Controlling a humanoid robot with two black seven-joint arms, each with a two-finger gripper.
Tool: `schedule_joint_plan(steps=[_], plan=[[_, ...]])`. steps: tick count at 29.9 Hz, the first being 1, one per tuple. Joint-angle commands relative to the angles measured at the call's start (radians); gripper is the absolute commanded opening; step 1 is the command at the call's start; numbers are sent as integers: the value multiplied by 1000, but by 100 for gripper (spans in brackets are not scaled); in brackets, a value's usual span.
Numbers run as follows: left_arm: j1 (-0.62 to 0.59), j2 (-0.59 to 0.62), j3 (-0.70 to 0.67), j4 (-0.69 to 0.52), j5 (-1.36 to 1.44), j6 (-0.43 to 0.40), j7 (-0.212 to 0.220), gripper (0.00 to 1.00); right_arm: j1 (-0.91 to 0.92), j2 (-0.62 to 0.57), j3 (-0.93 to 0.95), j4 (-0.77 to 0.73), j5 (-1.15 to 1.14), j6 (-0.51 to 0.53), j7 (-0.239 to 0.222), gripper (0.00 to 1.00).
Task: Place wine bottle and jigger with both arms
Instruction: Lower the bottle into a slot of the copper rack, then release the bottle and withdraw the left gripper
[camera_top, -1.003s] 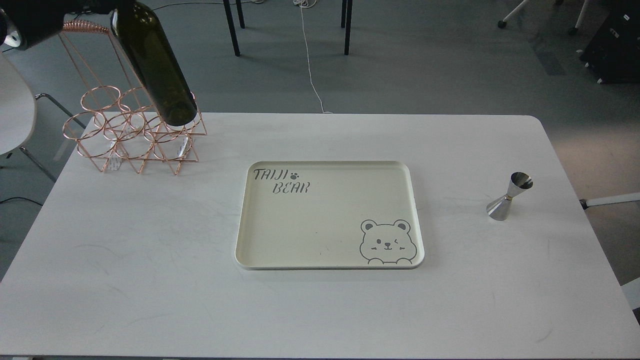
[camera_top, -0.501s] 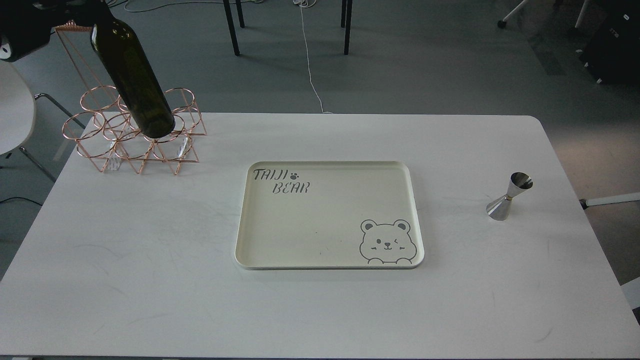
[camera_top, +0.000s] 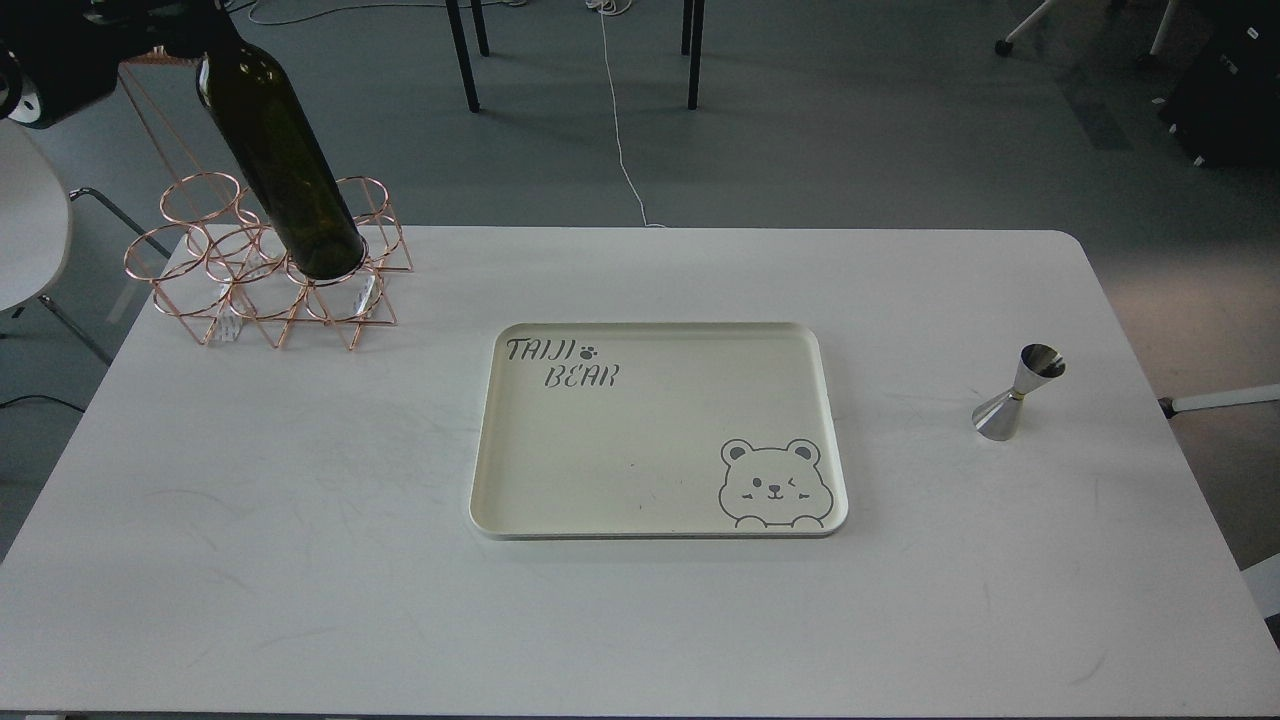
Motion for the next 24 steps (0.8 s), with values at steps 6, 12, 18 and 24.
schedule_joint_plan(steps=[6,12,18,24], plan=[[1,-13,80,0,-10,32,-2,11,-2,0,0,0,0,0,0,94],[4,-38,128,10,-16,41,0,15,-2,0,0,0,0,0,0,94],[5,-81,184,92,-19,103,-7,21,-2,0,0,0,0,0,0,94],[22,-87,195,109,-35,107,-8,32,-3,-2,0,0,0,0,1,94]])
